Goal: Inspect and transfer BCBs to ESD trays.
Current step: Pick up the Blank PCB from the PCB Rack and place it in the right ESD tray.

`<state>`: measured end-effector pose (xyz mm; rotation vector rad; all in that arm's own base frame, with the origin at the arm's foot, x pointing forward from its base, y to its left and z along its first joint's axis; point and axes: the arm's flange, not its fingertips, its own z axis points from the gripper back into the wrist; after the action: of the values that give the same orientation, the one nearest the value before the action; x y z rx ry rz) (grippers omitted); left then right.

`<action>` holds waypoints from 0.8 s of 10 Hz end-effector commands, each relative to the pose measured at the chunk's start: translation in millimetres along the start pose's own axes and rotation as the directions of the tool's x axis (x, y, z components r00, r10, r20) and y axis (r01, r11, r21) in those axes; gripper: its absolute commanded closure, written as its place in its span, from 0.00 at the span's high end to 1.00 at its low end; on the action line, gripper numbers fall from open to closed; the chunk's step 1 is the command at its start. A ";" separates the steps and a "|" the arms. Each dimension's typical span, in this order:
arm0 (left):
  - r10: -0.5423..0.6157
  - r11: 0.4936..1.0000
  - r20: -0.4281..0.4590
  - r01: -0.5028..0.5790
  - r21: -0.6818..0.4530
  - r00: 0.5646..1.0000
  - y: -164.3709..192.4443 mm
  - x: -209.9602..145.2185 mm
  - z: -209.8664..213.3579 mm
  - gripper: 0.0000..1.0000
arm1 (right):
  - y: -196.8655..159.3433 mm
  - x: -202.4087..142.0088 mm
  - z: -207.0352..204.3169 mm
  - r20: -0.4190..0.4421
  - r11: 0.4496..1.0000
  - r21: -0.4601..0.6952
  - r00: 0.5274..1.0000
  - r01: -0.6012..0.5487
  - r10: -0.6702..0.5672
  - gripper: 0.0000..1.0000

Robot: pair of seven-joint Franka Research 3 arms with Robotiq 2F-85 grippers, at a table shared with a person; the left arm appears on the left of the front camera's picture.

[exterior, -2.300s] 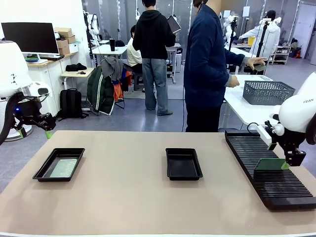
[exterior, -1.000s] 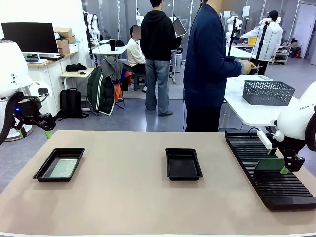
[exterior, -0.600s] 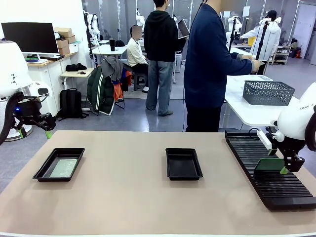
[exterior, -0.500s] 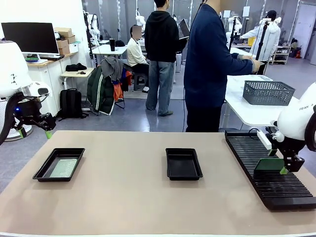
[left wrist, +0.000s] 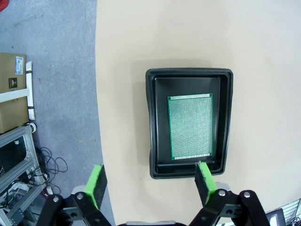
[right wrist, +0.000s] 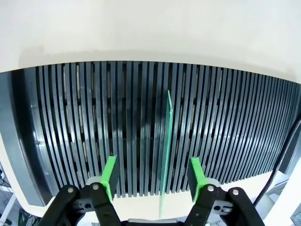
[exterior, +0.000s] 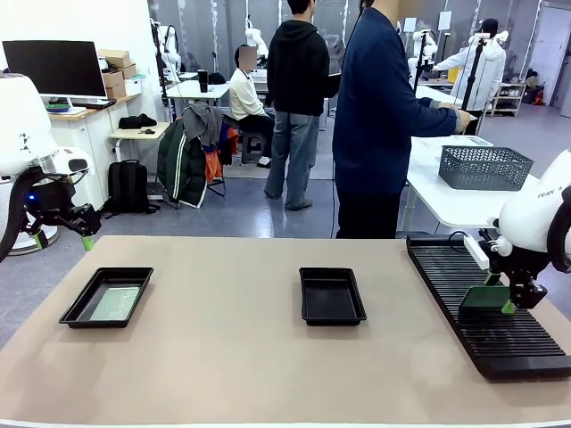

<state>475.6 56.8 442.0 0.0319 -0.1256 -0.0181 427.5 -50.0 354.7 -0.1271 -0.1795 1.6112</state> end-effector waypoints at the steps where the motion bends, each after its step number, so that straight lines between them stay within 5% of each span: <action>1: 0.001 1.000 -0.001 -0.001 0.001 1.000 0.5 -1.0 -0.1 1.00 | -7.9 -4.7 -6.1 0.008 1.000 -0.025 1.000 -0.008 0.009 0.71; 8: 0.001 1.000 -0.001 -0.001 0.001 1.000 0.5 -1.0 -0.1 1.00 | -11.6 -9.6 -10.1 0.007 0.999 -0.033 1.000 0.001 -0.001 0.49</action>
<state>475.6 56.8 442.0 0.0319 -0.1256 -0.0181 435.7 -52.5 352.3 -0.1338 -0.1804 1.6017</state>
